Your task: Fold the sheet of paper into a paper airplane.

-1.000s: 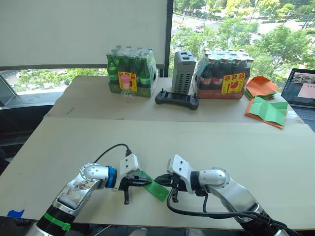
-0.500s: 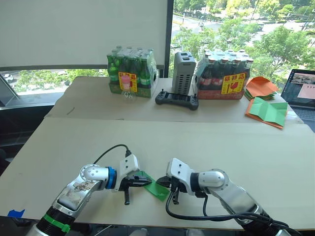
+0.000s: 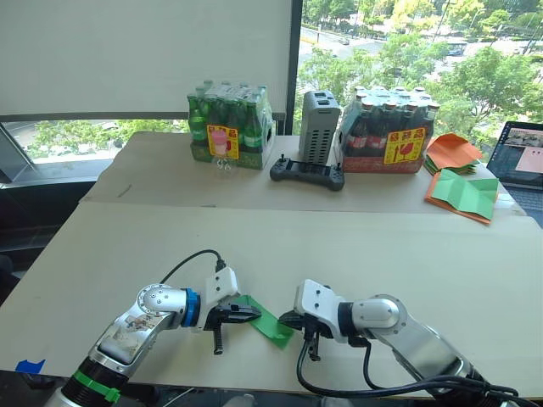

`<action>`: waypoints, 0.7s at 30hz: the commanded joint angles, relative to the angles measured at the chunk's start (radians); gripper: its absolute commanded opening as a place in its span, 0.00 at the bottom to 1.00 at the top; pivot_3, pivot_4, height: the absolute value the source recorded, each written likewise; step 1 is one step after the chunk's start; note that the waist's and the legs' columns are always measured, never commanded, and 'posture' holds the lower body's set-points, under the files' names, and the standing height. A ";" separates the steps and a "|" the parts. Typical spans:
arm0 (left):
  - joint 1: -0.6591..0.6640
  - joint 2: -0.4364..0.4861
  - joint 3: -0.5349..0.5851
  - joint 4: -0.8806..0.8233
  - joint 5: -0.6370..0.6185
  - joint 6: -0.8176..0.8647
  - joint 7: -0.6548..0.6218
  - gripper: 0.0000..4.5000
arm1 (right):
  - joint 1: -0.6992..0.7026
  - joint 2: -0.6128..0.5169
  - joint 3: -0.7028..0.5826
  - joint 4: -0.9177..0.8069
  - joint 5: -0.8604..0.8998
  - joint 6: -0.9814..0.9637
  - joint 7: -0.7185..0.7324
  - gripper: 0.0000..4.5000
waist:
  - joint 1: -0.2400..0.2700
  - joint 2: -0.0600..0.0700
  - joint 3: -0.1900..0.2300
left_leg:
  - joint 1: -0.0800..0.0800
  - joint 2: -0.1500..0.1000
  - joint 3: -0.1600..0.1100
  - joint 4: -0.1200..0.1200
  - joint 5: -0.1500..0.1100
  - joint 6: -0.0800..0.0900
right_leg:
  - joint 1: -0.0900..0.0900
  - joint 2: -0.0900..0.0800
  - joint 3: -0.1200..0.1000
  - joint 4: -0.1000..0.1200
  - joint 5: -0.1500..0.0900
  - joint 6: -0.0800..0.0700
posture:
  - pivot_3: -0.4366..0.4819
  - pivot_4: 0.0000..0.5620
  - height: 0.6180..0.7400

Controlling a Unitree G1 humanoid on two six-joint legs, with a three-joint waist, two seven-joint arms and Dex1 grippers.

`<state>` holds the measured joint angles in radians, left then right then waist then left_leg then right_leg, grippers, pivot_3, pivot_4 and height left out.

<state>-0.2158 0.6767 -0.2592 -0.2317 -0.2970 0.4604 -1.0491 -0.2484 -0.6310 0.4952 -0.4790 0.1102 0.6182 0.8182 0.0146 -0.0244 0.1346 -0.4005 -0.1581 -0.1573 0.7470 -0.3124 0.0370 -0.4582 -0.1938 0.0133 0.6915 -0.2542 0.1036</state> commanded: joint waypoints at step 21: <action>0.010 0.019 0.000 -0.011 0.016 -0.010 -0.002 0.00 | 0.140 -0.191 0.006 -0.076 0.034 0.101 0.064 0.00 | 0.028 0.000 -0.001 | 0.001 0.000 0.000 -0.001 -0.002 0.003 | 0.002 0.000 -0.001 -0.009 0.001 0.002 | 0.48 0.27 0.47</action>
<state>-0.2117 0.6840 -0.2592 -0.2372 -0.2969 0.4566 -1.0508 -0.1637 -0.7808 0.4533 -0.6016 0.1428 0.6364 0.8352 0.0430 -0.0244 0.1333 -0.3997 -0.1583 -0.1569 0.7465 -0.3145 0.0404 -0.4560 -0.1939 0.0126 0.6821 -0.2529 0.1060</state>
